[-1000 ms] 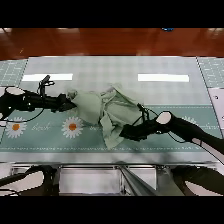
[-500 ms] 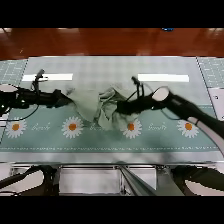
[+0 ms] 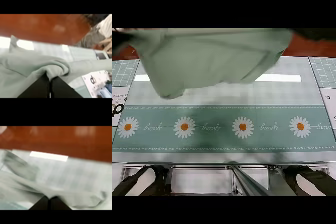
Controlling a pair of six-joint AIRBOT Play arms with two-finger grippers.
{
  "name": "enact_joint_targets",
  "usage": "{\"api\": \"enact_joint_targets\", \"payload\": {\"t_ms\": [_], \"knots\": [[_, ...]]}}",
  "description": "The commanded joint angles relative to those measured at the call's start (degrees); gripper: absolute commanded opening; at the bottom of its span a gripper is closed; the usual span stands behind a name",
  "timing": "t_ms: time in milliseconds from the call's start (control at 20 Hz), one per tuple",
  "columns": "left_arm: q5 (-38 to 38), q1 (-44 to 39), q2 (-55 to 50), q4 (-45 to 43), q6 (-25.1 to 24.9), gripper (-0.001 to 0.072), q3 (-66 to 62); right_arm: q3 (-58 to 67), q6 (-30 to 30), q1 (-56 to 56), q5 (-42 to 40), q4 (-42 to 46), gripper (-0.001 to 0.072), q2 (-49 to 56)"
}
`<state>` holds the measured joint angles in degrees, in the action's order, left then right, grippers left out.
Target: Fold the shirts.
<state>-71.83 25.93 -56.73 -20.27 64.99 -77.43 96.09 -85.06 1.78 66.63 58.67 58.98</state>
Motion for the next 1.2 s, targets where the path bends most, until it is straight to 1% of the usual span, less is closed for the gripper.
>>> {"api": "enact_joint_targets", "payload": {"t_ms": [0, 150, 250, 400, 500, 550, 700, 750, 900, 1050, 1150], "knots": [[0.2, 4.0, 6.6, 0.9, 3.1, 0.0019, -10.5, 8.2, 0.9, -2.5, 4.4, 3.3, 0.0022, -8.0], [-1.8, 4.0, 13.2, 0.6, 3.7, 0.0019, -12.4, 8.7, 1.5, -2.5, 6.5, 3.7, 0.0022, -14.9], [-3.5, 3.1, 17.3, -1.2, 3.7, 0.0019, -12.3, 8.7, 1.5, -2.5, 8.9, 5.1, 0.0022, -18.7], [-3.5, -4.2, 22.7, -6.6, 3.9, 0.0019, -12.3, 8.7, 1.3, -2.5, 11.7, 5.1, 0.0022, -22.6], [-3.1, -8.6, 25.5, -9.2, 3.9, 0.0019, -12.4, 8.7, 1.1, -2.5, 14.0, 5.1, 0.0022, -23.8], [-3.0, -9.8, 26.4, -10.8, 4.9, 0.0019, -13.0, 8.7, 0.9, -2.5, 15.3, 5.1, 0.0022, -24.1], [-3.7, -10.6, 28.0, -16.2, 8.1, 0.0019, -16.0, 8.6, -0.1, -2.5, 20.3, 5.2, 0.0022, -24.2], [-4.1, -10.6, 28.5, -16.8, 8.3, 0.0019, -16.1, 8.1, -0.6, -2.5, 21.6, 5.6, 0.0022, -24.2], [-4.7, -10.5, 27.8, -20.5, 8.9, 0.0019, -13.7, 3.1, -2.4, -2.5, 23.2, 6.2, 0.0022, -24.2], [-4.6, -10.6, 23.3, -18.2, 8.5, 0.0019, -4.8, -9.1, -2.3, -2.5, 20.6, 5.5, 0.0022, -24.1], [-2.7, -11.2, 17.3, -15.2, 4.9, 0.0019, 1.5, -18.6, -0.8, -2.5, 16.0, 4.7, 0.0022, -22.6]]}}
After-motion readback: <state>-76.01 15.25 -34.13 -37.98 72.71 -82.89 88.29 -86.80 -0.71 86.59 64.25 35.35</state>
